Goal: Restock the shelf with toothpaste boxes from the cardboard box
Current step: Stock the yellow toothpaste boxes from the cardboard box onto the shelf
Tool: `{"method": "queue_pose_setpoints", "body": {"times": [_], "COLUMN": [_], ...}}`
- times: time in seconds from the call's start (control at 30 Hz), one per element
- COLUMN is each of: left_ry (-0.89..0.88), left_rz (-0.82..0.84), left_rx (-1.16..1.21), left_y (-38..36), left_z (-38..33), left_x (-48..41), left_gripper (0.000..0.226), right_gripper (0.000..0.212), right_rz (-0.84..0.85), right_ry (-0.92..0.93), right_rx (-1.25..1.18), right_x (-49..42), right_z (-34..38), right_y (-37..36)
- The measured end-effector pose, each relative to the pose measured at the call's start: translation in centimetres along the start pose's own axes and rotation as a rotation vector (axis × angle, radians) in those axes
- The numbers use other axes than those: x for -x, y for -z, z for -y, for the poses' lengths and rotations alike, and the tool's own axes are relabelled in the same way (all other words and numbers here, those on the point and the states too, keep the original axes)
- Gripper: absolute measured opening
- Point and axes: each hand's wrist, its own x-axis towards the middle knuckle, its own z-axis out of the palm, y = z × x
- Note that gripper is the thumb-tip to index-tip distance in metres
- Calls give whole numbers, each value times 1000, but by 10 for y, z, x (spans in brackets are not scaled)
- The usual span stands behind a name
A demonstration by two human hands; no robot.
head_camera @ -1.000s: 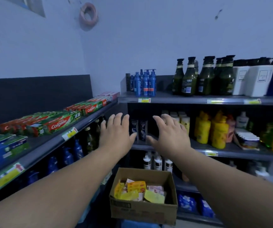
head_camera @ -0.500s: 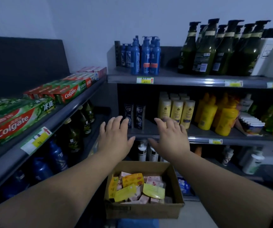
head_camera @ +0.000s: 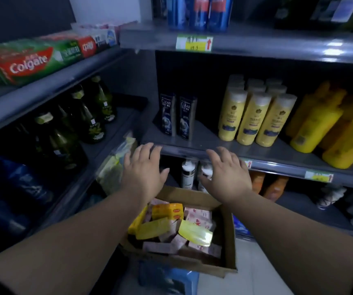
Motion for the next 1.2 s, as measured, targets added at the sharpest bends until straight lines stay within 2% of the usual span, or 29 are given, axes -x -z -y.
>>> {"method": "queue_pose_setpoints", "body": {"times": [0.33,0.47,0.8,0.93,1.2], "left_ry": [123,147,155,149,103], "left_rz": [239,339,486,601,849], "left_rx": [-63,30,27,23,-70], "left_y": [-145,-205,-307,-331,-358], "left_z": [14,19,46,50,50], "left_x": [21,38,53,49,39], "left_gripper": [63,59,68,64,75], "right_gripper": [72,74,90,76,88], "right_rz": [289,385,573,597,567], "right_ry": [20,2,58,81,76], "right_rx": [-14,-19,-6,-15,-40], "right_x": [-11,-1,3,4,5], "right_z": [-54,-58,-54,-50,-56], "right_y": [-154,-214,-327,-354,-380]}}
